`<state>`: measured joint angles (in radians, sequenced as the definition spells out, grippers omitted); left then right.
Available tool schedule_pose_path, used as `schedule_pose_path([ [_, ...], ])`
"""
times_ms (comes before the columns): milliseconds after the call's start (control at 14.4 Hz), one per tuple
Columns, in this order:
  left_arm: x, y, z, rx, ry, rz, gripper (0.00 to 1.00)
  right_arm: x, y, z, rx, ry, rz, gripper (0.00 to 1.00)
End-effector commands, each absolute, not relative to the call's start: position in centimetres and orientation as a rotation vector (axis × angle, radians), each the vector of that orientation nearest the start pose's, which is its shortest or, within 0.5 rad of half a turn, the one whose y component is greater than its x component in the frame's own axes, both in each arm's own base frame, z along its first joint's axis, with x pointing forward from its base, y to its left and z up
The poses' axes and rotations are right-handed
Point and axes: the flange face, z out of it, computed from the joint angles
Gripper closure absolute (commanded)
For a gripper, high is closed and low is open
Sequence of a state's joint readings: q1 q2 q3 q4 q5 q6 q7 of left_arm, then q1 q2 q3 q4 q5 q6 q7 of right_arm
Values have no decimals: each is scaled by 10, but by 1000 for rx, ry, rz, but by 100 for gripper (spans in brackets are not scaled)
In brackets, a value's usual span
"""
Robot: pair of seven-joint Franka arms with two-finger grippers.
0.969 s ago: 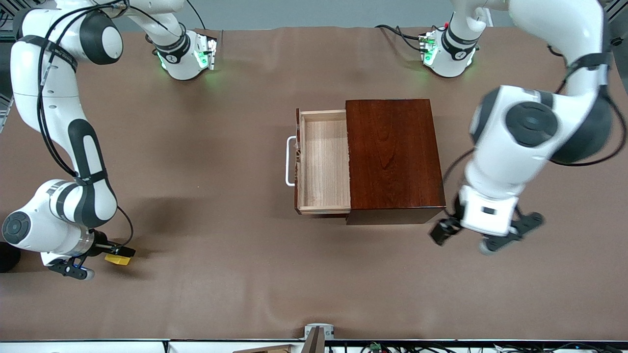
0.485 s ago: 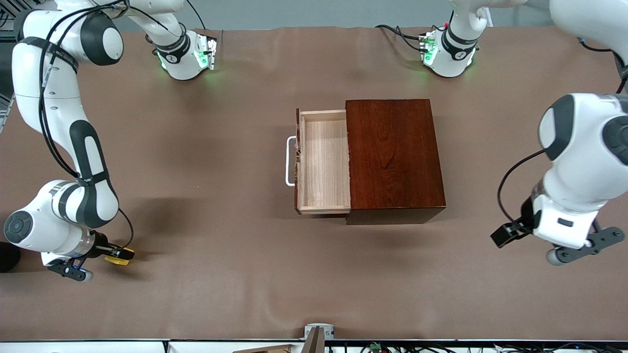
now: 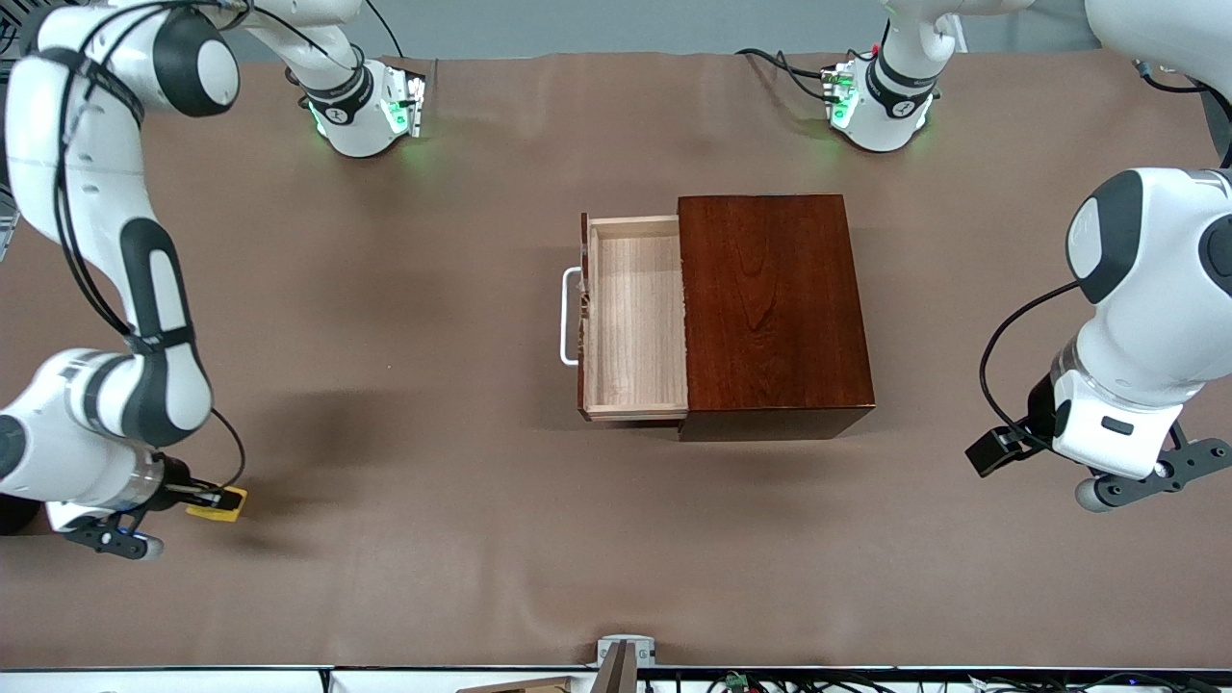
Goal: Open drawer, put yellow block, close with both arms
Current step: 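Grasp the yellow cube with the right gripper while the left gripper withdraws, then carry the yellow cube with the right gripper and drop it in the drawer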
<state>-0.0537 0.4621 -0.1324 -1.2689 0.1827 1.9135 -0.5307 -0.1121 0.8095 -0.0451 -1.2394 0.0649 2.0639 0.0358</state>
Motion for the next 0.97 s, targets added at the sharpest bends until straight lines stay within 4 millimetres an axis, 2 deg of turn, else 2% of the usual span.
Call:
schedule_pose_path([
  [0, 699, -100, 518, -3054, -462, -313, 0, 721, -90, 413, -3125, 103, -44, 80],
  [208, 699, -101, 517, -3054, -460, -310, 0, 683, -51, 490, -3112, -43, 100, 80],
  [277, 699, -100, 518, -3053, -464, -313, 0, 671, -30, 506, -3104, -82, 153, 80],
  [346, 699, -100, 518, -3054, -460, -313, 0, 663, -1, 520, -3091, -128, 179, 82],
  [415, 699, -99, 518, -3057, -437, -311, 0, 655, 31, 533, -3085, -195, 185, 89],
  [485, 698, -97, 519, -3058, -395, -308, 0, 649, 71, 540, -3088, -220, 180, 92],
  [692, 695, -72, 525, -3053, -290, -257, 0, 618, 207, 549, -3081, -156, 167, 92],
  [831, 692, -47, 531, -3090, -233, -227, 0, 587, 297, 546, -3092, -109, 154, 92],
  [900, 689, -33, 535, -3111, -204, -206, 0, 576, 333, 549, -3071, -88, 78, 92],
])
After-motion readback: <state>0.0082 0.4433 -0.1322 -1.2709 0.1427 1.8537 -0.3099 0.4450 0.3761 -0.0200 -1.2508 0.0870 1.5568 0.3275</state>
